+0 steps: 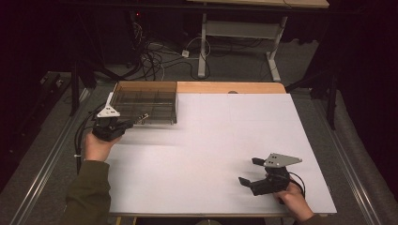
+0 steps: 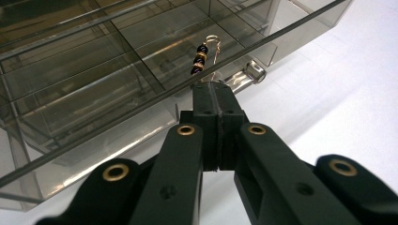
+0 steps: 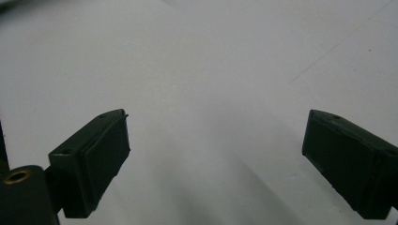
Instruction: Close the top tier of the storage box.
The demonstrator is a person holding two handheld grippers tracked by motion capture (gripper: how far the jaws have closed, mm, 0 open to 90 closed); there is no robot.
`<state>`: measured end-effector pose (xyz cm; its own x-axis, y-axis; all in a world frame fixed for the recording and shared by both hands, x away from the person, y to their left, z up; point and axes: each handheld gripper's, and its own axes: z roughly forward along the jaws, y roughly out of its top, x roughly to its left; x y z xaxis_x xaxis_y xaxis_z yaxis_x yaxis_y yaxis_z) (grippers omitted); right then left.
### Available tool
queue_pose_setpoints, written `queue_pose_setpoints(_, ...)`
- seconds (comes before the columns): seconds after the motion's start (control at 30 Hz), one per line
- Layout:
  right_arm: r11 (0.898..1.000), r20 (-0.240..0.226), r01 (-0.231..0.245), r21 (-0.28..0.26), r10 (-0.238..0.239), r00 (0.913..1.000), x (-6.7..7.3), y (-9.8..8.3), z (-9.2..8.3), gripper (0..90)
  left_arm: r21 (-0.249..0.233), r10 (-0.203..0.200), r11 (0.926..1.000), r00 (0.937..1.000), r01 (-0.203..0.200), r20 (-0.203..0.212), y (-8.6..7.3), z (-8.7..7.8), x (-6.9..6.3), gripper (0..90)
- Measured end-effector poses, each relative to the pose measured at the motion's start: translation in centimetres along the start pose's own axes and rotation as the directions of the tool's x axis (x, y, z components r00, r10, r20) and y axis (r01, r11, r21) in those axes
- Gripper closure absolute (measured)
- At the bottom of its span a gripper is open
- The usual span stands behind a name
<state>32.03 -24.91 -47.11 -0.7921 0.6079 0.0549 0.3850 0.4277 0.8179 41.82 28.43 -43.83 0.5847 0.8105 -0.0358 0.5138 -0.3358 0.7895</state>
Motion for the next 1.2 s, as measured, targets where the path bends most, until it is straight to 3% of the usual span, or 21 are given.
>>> queue_pose_setpoints(0.5,1.000,0.005,-0.004,0.001,0.004,1.0000,-0.1,-0.1,0.0,8.5,-0.009,-0.006,0.9999,0.9999,0.006,-0.014,0.9,0.8,0.6,87.8)
queue_pose_setpoints(1.07,1.000,0.009,-0.007,0.004,0.007,0.9999,-0.1,-0.1,0.0,8.6,-0.041,-0.050,0.9980,0.9980,0.049,-0.038,0.9,1.8,1.6,87.8)
queue_pose_setpoints(1.2,1.000,0.008,-0.008,0.004,0.008,0.9999,-0.2,-0.1,0.1,8.5,-0.025,-0.060,0.9979,0.9973,0.059,-0.041,1.0,2.1,1.9,87.8)
